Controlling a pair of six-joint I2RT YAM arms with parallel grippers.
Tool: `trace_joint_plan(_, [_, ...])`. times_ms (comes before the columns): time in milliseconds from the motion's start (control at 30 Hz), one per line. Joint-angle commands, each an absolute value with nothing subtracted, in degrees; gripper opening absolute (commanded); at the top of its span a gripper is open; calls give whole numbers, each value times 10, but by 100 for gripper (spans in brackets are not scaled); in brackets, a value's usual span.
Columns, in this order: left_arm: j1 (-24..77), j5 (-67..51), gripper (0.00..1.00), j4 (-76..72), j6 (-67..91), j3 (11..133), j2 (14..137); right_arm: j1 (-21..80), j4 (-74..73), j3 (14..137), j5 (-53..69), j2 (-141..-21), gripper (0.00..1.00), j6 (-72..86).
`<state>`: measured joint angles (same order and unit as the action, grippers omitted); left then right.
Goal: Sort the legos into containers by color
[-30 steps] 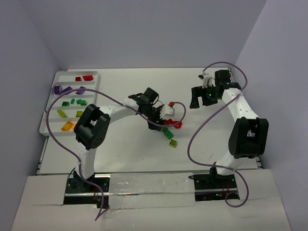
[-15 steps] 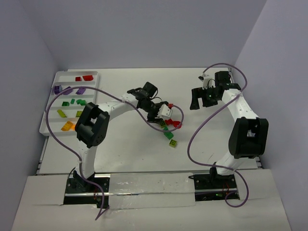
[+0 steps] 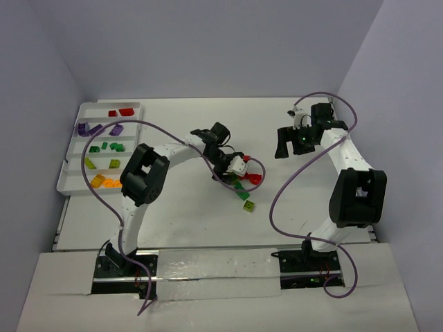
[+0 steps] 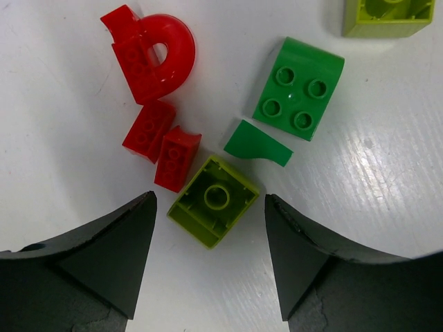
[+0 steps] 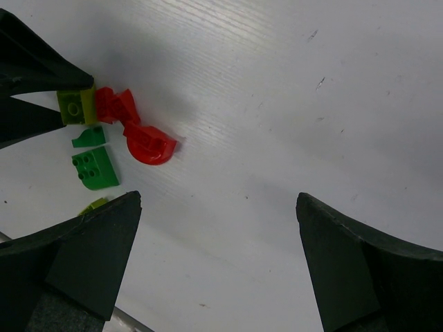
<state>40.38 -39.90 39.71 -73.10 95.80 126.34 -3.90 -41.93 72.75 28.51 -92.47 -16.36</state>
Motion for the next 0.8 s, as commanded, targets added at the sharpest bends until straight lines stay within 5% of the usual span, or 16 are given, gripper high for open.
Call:
trace_joint_plan(0, [404,-438,71,432,-779,988,1277,-47,-425,736,284,-905,100,-176])
trace_joint_plan(400, [393,-436,51,530,-819,930,1251,-53,-429,750,289,-919,100,-179])
trace_joint_plan(667, [402,-426,64,438,-698,912,1232,-53,-425,756,303,-931,100,-170])
trace_joint_plan(767, [405,-421,57,436,-674,922,1243,-53,-427,763,303,-934,100,-171])
